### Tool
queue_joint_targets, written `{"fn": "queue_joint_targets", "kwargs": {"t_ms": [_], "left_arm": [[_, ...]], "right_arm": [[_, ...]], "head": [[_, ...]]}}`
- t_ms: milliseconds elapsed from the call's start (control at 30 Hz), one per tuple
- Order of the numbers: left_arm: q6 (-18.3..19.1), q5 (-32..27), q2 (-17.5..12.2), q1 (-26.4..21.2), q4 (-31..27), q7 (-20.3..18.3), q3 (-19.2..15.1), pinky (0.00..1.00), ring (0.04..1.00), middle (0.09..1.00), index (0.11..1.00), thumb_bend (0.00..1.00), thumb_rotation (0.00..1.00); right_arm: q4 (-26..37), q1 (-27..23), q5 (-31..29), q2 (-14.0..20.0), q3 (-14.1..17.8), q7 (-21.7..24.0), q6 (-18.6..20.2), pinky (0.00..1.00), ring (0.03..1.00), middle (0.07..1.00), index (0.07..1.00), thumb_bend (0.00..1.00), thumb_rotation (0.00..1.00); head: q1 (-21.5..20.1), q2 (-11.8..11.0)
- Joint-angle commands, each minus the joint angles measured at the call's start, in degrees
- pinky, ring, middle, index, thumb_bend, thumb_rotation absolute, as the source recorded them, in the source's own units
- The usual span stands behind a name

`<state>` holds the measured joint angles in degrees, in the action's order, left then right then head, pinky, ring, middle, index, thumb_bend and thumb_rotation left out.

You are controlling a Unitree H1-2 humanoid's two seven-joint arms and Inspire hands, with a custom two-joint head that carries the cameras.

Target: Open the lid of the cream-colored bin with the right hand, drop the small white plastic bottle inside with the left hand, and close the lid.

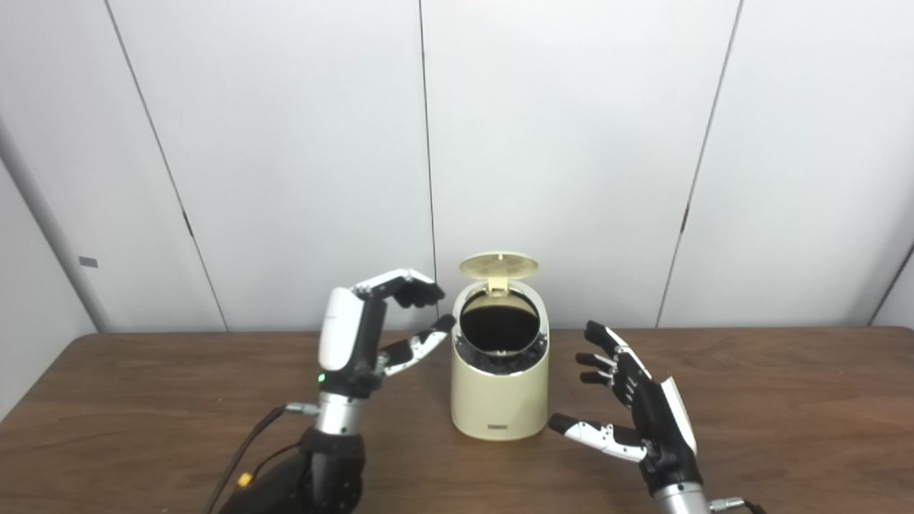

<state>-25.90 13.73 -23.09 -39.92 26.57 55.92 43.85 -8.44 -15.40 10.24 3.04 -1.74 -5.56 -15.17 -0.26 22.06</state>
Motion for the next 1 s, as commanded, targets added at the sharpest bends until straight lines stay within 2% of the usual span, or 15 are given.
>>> {"fn": "queue_joint_targets", "kwargs": {"t_ms": [0,33,133,200,233,267,300,367,433,500,633,800,867,967], "left_arm": [[-1.03,-2.61,-1.67,-0.73,-3.18,-1.94,-2.83,0.43,0.466,0.481,0.500,0.52,0.00],[-1.03,-4.36,-1.91,0.49,-4.30,-4.49,-4.47,0.44,0.475,0.483,0.500,0.52,0.00],[-1.02,-11.13,-1.67,5.27,-7.80,-15.53,-11.79,0.46,0.535,0.499,0.492,0.52,0.00],[-1.00,-14.01,-1.30,8.25,-9.77,-22.21,-16.23,0.52,0.607,0.652,0.498,0.51,0.05],[-1.01,-14.87,-1.22,9.65,-10.64,-25.33,-18.20,0.54,0.628,0.684,0.498,0.51,0.06],[-1.01,-15.45,-0.91,10.80,-11.24,-28.08,-20.05,0.57,0.652,0.714,0.629,0.54,0.09],[-1.01,-15.64,-0.40,11.59,-11.58,-30.33,-21.74,0.59,0.671,0.735,0.716,0.56,0.10],[-0.48,-18.21,-0.35,13.99,-12.94,-36.23,-24.24,0.63,0.702,0.760,0.785,0.61,0.06],[0.37,-19.13,0.19,15.62,-13.87,-40.48,-26.56,0.64,0.711,0.769,0.799,0.62,0.05],[1.17,-18.91,1.08,17.13,-14.36,-43.38,-28.76,0.64,0.714,0.776,0.814,0.63,0.01],[2.65,-18.23,2.90,19.42,-14.52,-47.85,-32.27,0.63,0.708,0.777,0.809,0.64,0.02],[3.37,-17.07,4.75,20.78,-13.61,-52.81,-34.95,0.63,0.710,0.779,0.800,0.63,0.00],[3.51,-16.25,5.39,21.16,-13.00,-54.16,-35.76,0.63,0.708,0.775,0.798,0.64,0.02],[3.97,-15.85,6.55,21.56,-12.15,-55.98,-36.66,0.63,0.710,0.771,0.794,0.66,0.02]], "right_arm": [[1.05,-2.22,-0.57,0.38,0.44,-0.14,-3.06,0.69,0.775,0.876,0.866,0.80,0.29],[1.02,-2.22,-0.63,0.53,0.49,-0.05,-3.03,0.70,0.778,0.877,0.867,0.80,0.28],[1.25,-2.26,-0.51,1.03,0.66,0.10,-2.67,0.71,0.783,0.885,0.872,0.79,0.31],[1.03,-2.44,-0.40,1.39,0.86,0.03,-2.61,0.71,0.781,0.886,0.874,0.78,0.33],[0.97,-2.57,-0.48,1.56,0.95,0.10,-2.50,0.71,0.779,0.887,0.876,0.78,0.35],[0.94,-2.71,-0.65,1.77,1.02,0.24,-2.41,0.71,0.781,0.889,0.876,0.77,0.36],[0.93,-2.79,-0.80,1.93,1.06,0.36,-2.36,0.71,0.783,0.891,0.877,0.75,0.38],[1.77,-3.59,-0.08,2.93,0.91,0.96,-1.19,0.70,0.787,0.883,0.871,0.70,0.41],[2.19,-4.35,0.81,3.76,0.87,1.23,-0.53,0.71,0.789,0.880,0.870,0.68,0.41],[2.45,-5.58,2.40,4.63,0.87,1.18,0.24,0.70,0.786,0.863,0.863,0.65,0.44],[4.43,-8.35,4.52,6.65,0.44,2.90,3.61,0.72,0.800,0.854,0.858,0.58,0.51],[5.82,-12.97,6.43,9.75,-0.35,5.19,5.47,0.67,0.790,0.848,0.836,0.58,0.50],[7.18,-14.91,7.26,10.70,-0.80,6.70,8.65,0.67,0.785,0.844,0.824,0.58,0.48],[9.43,-17.92,10.18,12.17,-1.97,9.12,14.05,0.67,0.772,0.836,0.815,0.57,0.50]], "head": [[-0.07,-0.06],[-0.07,-0.15],[-0.05,-0.21],[0.13,-0.25],[0.18,-0.26],[0.19,-0.31],[0.19,-0.32],[0.05,-0.38],[-0.11,-0.45],[-0.37,-0.54],[-0.60,-0.74],[-0.81,-0.91],[-0.93,-1.07],[-1.09,-1.29]]}}
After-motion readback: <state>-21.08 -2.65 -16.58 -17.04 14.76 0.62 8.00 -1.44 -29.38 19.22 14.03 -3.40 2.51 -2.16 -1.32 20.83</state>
